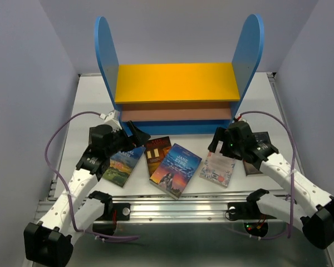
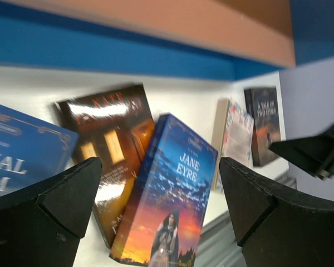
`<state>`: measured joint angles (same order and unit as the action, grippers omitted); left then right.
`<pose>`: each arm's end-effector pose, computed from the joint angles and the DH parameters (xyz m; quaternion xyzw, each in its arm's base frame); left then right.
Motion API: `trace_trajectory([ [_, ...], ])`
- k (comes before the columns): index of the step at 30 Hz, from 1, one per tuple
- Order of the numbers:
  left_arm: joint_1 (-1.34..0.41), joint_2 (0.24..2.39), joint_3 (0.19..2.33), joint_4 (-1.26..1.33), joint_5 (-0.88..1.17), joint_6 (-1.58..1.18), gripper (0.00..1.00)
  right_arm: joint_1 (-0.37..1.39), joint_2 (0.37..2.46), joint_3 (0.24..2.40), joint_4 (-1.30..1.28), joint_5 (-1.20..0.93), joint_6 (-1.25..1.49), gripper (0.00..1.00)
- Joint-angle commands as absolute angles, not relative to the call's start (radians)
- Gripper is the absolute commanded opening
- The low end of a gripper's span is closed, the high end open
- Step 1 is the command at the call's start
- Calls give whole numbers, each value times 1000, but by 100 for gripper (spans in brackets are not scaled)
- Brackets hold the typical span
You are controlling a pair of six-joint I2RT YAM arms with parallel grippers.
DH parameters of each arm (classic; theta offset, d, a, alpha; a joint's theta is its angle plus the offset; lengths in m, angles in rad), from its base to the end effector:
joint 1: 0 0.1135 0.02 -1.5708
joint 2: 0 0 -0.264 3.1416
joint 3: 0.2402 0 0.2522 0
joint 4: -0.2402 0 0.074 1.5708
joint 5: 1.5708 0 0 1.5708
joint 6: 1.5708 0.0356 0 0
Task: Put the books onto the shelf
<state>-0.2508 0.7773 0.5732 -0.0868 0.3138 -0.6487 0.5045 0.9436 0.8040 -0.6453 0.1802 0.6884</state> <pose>0.1786 -0.0571 0.2768 -0.0651 0.7951 -0.3693 0.4767 0.1721 0.0878 0.2755 0.1188 0.9130 0.1454 0.3622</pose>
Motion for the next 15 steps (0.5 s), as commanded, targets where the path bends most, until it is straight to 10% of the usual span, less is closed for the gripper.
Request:
trace_trajectory([
  [1, -342, 795, 558, -8, 318, -654, 99, 534, 985, 738, -557, 8, 696, 100],
  [15, -612, 1087, 551, 123, 325, -666, 99, 640, 1017, 611, -431, -63, 819, 100],
])
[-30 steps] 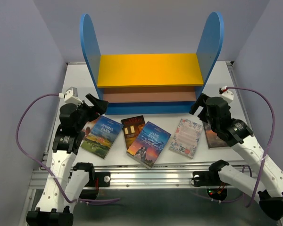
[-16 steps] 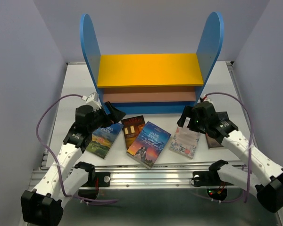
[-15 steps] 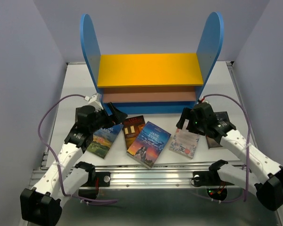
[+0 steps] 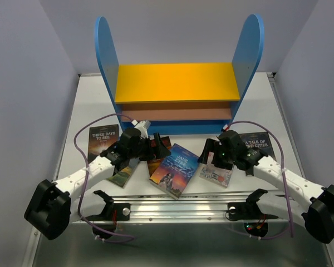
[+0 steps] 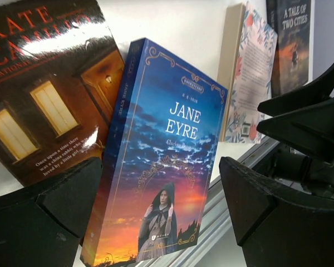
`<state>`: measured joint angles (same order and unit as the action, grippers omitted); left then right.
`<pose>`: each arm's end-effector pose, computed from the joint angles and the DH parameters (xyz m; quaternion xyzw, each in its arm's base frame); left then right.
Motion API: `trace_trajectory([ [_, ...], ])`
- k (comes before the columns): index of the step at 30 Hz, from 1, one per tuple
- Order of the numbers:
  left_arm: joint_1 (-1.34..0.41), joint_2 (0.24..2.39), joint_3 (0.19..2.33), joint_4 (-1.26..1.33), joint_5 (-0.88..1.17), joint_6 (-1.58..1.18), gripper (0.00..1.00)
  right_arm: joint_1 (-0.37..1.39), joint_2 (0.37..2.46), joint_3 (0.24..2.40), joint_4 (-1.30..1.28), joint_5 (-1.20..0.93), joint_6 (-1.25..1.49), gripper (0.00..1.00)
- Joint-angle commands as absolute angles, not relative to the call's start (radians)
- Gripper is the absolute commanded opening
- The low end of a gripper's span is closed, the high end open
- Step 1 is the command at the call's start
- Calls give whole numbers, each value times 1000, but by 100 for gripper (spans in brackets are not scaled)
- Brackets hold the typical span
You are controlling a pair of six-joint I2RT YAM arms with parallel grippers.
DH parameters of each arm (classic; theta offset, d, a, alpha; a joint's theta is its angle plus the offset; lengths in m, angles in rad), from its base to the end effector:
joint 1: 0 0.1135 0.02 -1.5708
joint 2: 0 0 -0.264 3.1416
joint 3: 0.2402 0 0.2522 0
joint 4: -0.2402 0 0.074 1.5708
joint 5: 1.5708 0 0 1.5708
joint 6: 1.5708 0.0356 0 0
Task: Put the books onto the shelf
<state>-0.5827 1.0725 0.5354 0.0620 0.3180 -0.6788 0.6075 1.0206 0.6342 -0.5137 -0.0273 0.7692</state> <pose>0.1866 -0.1363 0.2223 0.0419 0.8459 -0.4125 0.3356 0.1633 0.1147 0.2159 0.0718 0.9415 0.2190 0.2460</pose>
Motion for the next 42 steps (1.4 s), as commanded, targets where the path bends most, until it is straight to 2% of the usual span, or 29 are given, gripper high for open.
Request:
trace_trajectory([
  [1, -618, 1095, 551, 124, 325, -664, 99, 640, 1020, 606, -419, -64, 827, 100],
  [13, -638, 1226, 531, 153, 330, -647, 99, 745, 1120, 565, -261, -150, 888, 100],
  [17, -644, 1255, 525, 153, 345, -640, 91, 773, 1149, 565, -236, -140, 914, 100],
  [25, -661, 1262, 486, 152, 410, -635, 87, 853, 1219, 532, -172, -106, 1020, 100],
  [32, -722, 1267, 468, 155, 432, -655, 83, 908, 1304, 561, -215, -12, 1126, 100],
  [35, -730, 1264, 463, 159, 445, -658, 82, 908, 1337, 560, -221, -6, 1164, 96],
  [38, -733, 1241, 445, 216, 485, -683, 82, 908, 1356, 548, -207, -5, 1203, 80],
  [42, -733, 1212, 388, 380, 569, -777, 82, 908, 1348, 523, -175, -5, 1223, 79],
])
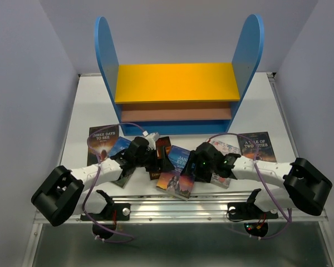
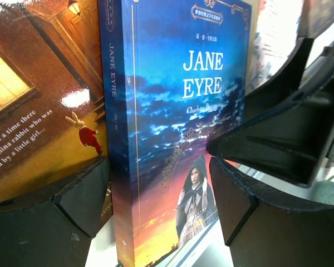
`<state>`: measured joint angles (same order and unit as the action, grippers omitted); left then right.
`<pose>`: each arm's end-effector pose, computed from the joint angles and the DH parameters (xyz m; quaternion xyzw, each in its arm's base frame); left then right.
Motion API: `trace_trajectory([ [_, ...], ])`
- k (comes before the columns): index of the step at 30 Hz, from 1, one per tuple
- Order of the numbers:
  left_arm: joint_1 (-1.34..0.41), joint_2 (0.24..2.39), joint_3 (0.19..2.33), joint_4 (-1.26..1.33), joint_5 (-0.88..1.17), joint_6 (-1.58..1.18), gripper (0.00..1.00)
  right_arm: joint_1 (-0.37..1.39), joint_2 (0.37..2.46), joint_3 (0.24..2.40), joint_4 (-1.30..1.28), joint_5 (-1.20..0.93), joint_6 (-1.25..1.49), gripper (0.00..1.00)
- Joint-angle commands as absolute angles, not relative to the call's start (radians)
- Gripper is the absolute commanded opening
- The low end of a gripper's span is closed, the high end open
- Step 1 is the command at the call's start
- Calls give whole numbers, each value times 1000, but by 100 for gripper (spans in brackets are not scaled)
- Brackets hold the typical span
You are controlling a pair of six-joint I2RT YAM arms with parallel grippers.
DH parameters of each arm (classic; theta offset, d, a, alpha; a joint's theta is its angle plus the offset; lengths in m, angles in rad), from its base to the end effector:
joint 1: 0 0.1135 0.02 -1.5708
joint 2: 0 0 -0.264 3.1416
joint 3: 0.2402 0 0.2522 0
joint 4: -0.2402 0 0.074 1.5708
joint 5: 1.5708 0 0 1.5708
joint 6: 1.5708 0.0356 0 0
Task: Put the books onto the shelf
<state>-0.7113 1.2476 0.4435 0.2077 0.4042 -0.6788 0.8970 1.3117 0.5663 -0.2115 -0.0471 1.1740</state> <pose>0.1709 -0.1657 0.1691 0.1080 0.8640 -0.4299 0.2386 0.1461 0.1856 0.1571 0.1245 0.9449 0.2713 0.1348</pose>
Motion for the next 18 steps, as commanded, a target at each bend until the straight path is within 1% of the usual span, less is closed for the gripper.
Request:
trace_trajectory([
  [1, -735, 1198, 377, 434, 580, -816, 82, 908, 1339, 519, -169, -5, 1230, 79],
  [4, -736, 1175, 344, 492, 604, -860, 82, 908, 1309, 505, -160, 31, 1239, 72],
  [5, -738, 1167, 325, 558, 630, -894, 82, 908, 1298, 497, -128, 31, 1239, 68],
  [10, -749, 1152, 282, 790, 692, -1020, 82, 908, 1264, 468, -34, 9, 1212, 67],
  [18, -788, 1198, 328, 828, 712, -1017, 80, 908, 1198, 422, 103, -34, 1175, 62],
])
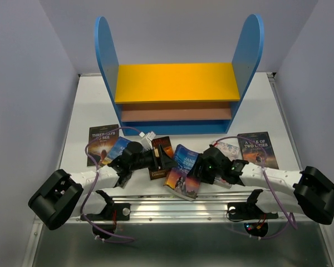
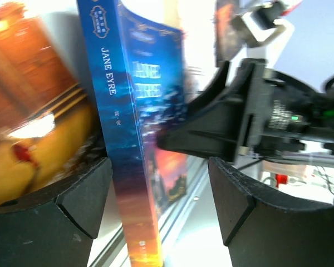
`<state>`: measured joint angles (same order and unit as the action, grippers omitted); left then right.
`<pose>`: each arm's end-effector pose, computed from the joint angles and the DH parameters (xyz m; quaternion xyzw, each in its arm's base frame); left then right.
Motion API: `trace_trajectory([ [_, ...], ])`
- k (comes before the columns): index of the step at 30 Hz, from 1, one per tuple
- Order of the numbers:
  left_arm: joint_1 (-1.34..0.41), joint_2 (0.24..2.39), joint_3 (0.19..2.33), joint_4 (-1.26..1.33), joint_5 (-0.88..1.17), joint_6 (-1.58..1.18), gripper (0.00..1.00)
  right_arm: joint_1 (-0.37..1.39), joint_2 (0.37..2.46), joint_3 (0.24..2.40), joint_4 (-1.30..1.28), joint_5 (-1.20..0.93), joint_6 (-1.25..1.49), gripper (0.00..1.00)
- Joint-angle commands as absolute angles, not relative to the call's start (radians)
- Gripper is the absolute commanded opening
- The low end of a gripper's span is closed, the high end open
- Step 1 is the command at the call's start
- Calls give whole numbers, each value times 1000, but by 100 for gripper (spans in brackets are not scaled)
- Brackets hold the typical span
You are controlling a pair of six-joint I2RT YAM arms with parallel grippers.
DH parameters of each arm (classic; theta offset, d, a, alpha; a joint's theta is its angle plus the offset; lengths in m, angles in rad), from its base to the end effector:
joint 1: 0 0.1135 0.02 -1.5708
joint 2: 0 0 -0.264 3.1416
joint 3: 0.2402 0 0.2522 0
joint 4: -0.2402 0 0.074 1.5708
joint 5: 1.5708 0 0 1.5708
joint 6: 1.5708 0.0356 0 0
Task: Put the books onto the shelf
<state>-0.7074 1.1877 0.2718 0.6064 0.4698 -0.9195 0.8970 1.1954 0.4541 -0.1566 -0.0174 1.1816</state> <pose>0.1558 -0.1545 0.1684 0.0533 0.7956 -0.5459 0.2574 0.1322 0.1666 0.1523 0.1310 0.9348 0.2887 0.1602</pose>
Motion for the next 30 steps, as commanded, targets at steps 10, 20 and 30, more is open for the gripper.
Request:
trace_trajectory([
  [10, -830, 1296, 362, 825, 739, -1017, 74, 908, 1083, 350, 202, -5, 1169, 41],
  [20, -868, 1371, 475, 464, 655, -852, 73, 908, 1077, 336, 219, -12, 1167, 1],
  [30, -876, 1293, 558, 313, 523, -811, 0, 908, 1086, 339, 218, -12, 1166, 3],
])
